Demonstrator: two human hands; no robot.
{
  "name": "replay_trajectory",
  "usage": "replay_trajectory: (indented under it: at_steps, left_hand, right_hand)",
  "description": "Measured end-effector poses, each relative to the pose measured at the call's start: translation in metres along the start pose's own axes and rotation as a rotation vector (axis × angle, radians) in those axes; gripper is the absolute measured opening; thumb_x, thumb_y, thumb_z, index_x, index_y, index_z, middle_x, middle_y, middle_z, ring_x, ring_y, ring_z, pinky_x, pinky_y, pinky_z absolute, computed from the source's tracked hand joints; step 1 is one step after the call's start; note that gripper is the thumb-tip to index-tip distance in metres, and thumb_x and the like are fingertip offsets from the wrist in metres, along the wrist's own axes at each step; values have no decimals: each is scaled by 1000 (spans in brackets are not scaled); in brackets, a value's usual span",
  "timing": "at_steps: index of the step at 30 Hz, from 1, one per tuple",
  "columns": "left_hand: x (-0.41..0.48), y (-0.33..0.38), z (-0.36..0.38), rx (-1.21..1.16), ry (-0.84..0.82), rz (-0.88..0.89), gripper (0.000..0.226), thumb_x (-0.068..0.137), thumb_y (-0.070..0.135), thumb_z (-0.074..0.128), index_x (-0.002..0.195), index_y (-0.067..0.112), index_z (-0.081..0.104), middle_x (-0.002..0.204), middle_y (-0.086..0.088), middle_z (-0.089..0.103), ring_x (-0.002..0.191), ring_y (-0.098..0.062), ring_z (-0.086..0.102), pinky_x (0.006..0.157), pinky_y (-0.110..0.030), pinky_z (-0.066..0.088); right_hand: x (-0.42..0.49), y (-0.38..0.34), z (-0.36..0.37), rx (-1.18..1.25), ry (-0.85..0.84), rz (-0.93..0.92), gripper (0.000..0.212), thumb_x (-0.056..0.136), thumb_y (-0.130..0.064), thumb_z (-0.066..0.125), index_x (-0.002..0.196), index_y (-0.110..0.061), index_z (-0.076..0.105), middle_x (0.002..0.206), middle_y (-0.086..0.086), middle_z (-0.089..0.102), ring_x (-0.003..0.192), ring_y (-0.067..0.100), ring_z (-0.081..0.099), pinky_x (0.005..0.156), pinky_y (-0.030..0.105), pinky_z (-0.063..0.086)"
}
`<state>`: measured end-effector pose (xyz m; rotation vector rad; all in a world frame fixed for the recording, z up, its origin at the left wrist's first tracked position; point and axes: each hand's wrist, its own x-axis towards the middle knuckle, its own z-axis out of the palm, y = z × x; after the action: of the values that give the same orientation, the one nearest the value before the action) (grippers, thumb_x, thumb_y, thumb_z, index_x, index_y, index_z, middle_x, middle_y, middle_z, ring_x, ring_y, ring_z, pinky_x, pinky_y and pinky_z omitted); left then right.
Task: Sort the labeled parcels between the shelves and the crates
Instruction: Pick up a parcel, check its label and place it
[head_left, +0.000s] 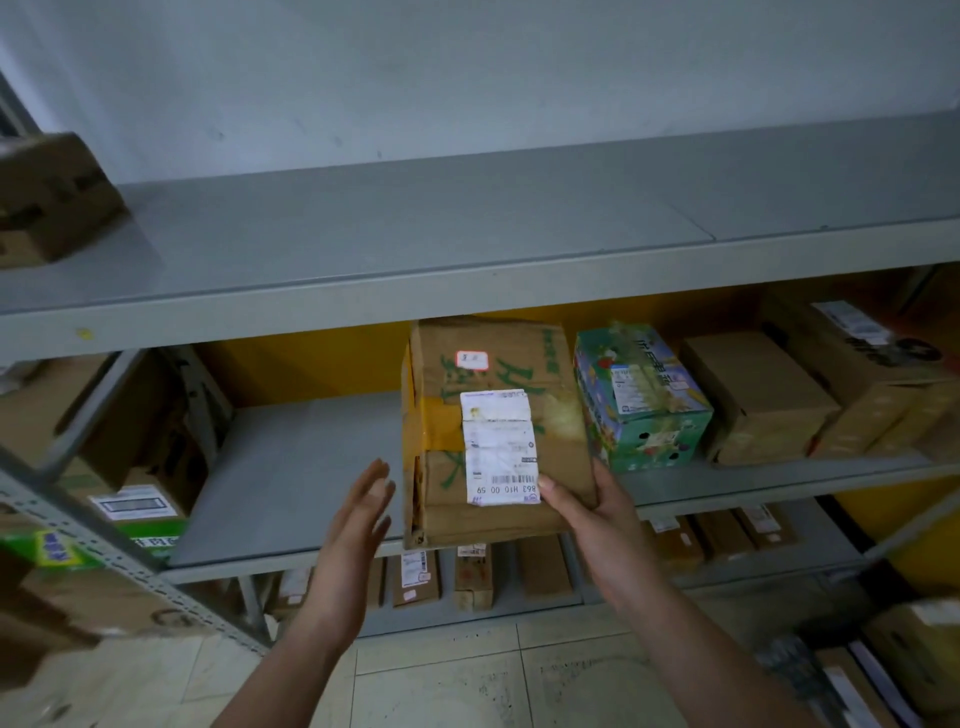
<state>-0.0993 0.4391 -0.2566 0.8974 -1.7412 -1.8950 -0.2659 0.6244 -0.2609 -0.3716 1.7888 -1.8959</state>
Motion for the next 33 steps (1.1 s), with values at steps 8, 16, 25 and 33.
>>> replay_trajectory:
  at_steps: [8,16,25,33]
  left_hand:
    - [-16,1,23,128,-109,18,45,94,29,65,138,37,53,118,17,72,104,-3,69,76,-14,56]
    - [-11,-18,34,112,-188,-33,40,97,25,62,135,36,57,121,15,72,110,-7,68,86,-20,56]
    - [-1,-37,125,194,-421,-116,42,94,26,65,135,37,57,122,16,72,112,-7,68,93,-24,53]
    - [-7,-28,277,263,-651,-78,45,95,24,65,138,30,57,125,14,71,113,-7,68,101,-30,52]
  right_hand:
    - [-12,20,11,-209,41,-79,51,85,-34,76,132,-32,57,112,-19,71,99,-8,65,85,18,53]
    - [-19,36,-18,-269,35,-42,48,92,-28,69,137,-28,53,118,-18,69,106,-8,63,89,15,52]
    - [-54,55,-130,-278,179,70,42,97,-18,62,127,-45,55,111,-30,68,104,-14,60,86,7,46]
    - [-83,42,-264,-169,373,88,41,99,-19,60,135,-37,54,119,-23,67,104,-11,63,88,13,49]
